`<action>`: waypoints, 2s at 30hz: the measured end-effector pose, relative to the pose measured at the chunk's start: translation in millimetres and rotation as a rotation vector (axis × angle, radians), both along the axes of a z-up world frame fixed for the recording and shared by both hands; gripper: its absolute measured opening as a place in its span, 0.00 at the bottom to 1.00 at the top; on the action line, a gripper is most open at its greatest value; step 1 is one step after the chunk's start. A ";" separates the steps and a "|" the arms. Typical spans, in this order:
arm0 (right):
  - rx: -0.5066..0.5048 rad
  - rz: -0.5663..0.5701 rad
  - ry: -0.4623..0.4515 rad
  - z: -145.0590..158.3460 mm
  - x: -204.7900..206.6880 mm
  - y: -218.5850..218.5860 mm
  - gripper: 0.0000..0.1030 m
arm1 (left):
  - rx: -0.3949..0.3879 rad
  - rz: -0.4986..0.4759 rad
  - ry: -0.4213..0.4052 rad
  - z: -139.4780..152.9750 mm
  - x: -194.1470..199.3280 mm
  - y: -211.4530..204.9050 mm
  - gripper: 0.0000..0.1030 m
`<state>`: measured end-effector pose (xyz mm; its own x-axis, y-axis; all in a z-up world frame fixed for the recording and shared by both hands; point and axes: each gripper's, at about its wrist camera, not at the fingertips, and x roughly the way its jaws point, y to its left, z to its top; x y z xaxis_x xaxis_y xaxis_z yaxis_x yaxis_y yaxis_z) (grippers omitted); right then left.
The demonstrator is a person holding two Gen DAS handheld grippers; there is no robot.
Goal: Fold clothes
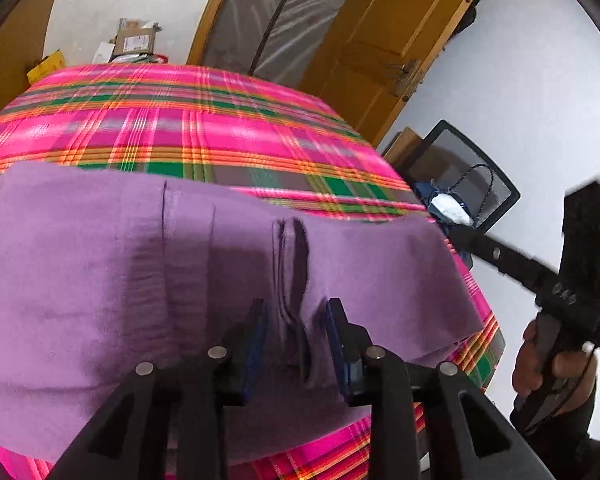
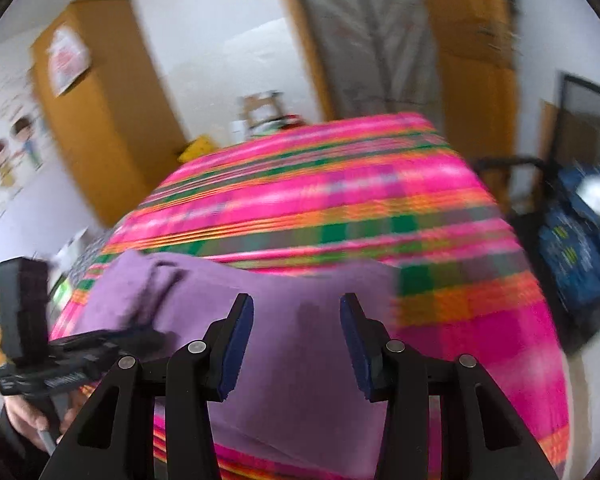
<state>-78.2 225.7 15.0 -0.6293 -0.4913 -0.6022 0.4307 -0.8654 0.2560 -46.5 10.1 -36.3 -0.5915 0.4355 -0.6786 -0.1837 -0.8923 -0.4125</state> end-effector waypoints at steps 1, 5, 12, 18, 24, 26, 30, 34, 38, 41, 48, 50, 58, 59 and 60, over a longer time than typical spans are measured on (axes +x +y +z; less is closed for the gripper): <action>0.011 0.079 0.000 1.7 -5.5 -15.4 0.45 | 0.005 -0.003 -0.004 -1.2 1.1 0.8 0.30; 0.146 0.315 0.006 -1.6 -25.0 -67.8 0.45 | -0.012 -0.022 0.011 -2.2 9.6 7.0 0.30; 0.334 0.539 -0.031 -26.4 -53.5 -113.1 0.45 | 0.013 -0.032 0.005 -1.0 14.3 8.4 0.30; 0.360 0.569 -0.102 -44.6 -68.6 -121.0 0.41 | -0.012 -0.015 0.007 -4.4 12.6 12.3 0.29; 0.332 0.541 -0.070 -41.3 -64.0 -112.5 0.19 | -0.017 0.005 0.012 -6.4 8.6 10.9 0.09; 0.333 0.540 -0.048 -38.3 -60.0 -111.1 0.18 | -0.019 0.012 0.014 -7.1 7.3 10.4 0.07; 0.329 0.541 -0.014 -32.1 -55.0 -108.8 0.17 | -0.013 0.005 0.042 -2.3 10.4 13.1 0.06; 0.300 0.545 0.008 -24.3 -50.8 -108.7 0.16 | 0.001 0.020 0.072 7.4 19.0 6.8 0.06; 0.268 0.561 0.027 -17.1 -48.2 -115.4 0.16 | 0.012 0.035 0.070 13.0 24.2 -0.4 0.06; 0.290 0.562 -0.023 -30.7 -55.8 -123.7 0.18 | 0.016 0.037 0.035 8.1 22.2 -3.9 0.06; 0.238 0.453 0.051 -3.0 -48.2 -93.5 0.28 | 0.023 0.043 0.022 11.2 25.9 -9.5 0.08; 0.212 0.366 0.100 12.7 -44.7 -68.4 0.28 | 0.023 0.049 0.041 16.3 28.3 -9.3 0.08; 0.149 0.083 0.070 5.9 -25.7 24.7 0.22 | 0.021 0.071 0.115 36.6 37.8 -8.7 0.08; 0.145 0.080 0.059 1.4 -22.9 27.8 0.20 | 0.021 0.074 0.125 39.1 39.0 -8.6 0.08; 0.134 0.076 0.045 -4.2 -21.2 30.6 0.19 | 0.021 0.077 0.134 41.7 40.2 -8.5 0.08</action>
